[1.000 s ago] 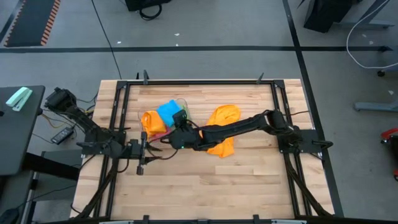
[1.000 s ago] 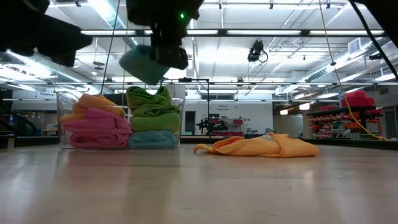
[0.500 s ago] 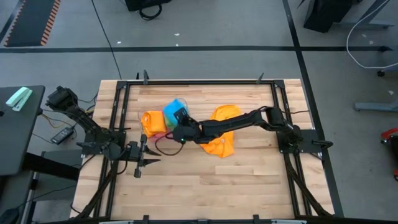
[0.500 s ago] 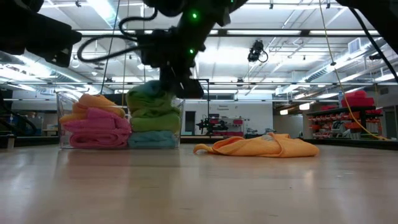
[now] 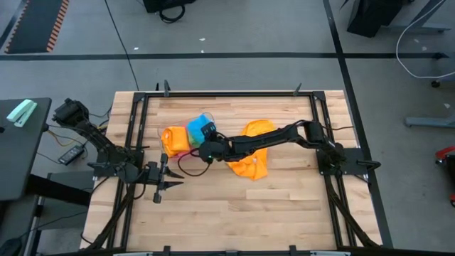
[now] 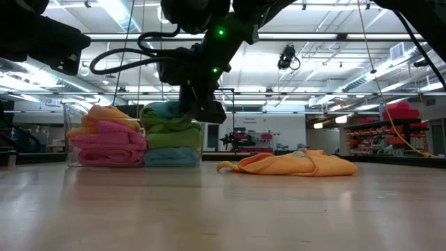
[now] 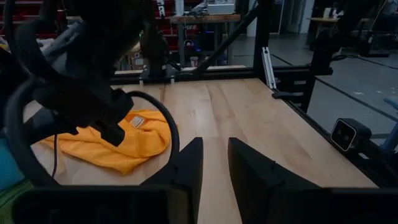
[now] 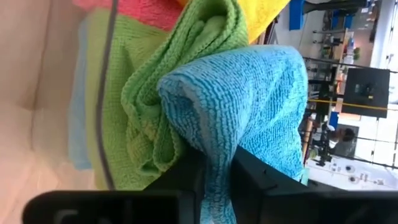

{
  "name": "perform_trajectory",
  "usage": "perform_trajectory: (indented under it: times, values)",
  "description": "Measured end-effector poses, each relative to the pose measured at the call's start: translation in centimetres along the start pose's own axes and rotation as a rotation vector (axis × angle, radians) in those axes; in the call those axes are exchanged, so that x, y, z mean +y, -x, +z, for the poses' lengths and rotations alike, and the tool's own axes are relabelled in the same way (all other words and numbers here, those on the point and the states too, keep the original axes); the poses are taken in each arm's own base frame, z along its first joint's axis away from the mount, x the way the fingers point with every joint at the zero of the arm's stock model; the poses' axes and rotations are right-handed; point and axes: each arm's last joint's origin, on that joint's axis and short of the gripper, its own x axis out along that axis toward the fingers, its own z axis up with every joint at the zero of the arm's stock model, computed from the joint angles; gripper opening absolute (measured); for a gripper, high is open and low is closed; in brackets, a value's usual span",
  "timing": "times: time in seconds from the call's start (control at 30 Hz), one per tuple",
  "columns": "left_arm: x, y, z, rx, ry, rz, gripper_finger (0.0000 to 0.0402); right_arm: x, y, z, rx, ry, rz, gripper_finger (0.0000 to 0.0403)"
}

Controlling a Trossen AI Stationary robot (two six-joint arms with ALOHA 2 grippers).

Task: Fold microfiber towels
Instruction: Put the blue microfiber towel into the transparent bin

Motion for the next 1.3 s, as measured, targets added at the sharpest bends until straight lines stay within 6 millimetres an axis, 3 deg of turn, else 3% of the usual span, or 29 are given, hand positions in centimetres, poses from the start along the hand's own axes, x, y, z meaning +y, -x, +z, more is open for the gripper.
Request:
perform_trajectory:
  times: [0.27,0.4,0.6,1.03,1.2,1.3]
  values:
    - [0.0,0.0,-0.1,0.01,-0.001,0.001,0.0073,0.0,0.1,0.2,-0.036,-0.033,0.024,0.0133]
    - [0.0,0.0,-0.1,0.01,-0.001,0.001,0.0075,-0.5,1.3,0.5,-0.053,-0.051,0.009,0.0151]
    - [0.0,0.0,-0.2,0.015,-0.005,0.001,0.0076,-1.4,3.1,0.7,-0.071,-0.085,-0.006,0.0153]
    - [0.0,0.0,-0.2,0.019,0.009,0.001,0.0069,-1.5,4.0,0.6,-0.063,-0.097,0.016,0.0152]
    - [0.0,0.0,-0.2,0.019,0.009,0.001,0.0069,-4.2,5.6,0.3,-0.226,-0.296,0.08,0.0152]
    - [0.0,0.0,-0.2,0.017,0.012,0.001,0.0065,-5.9,5.1,-0.3,-0.329,-0.455,0.141,0.0152]
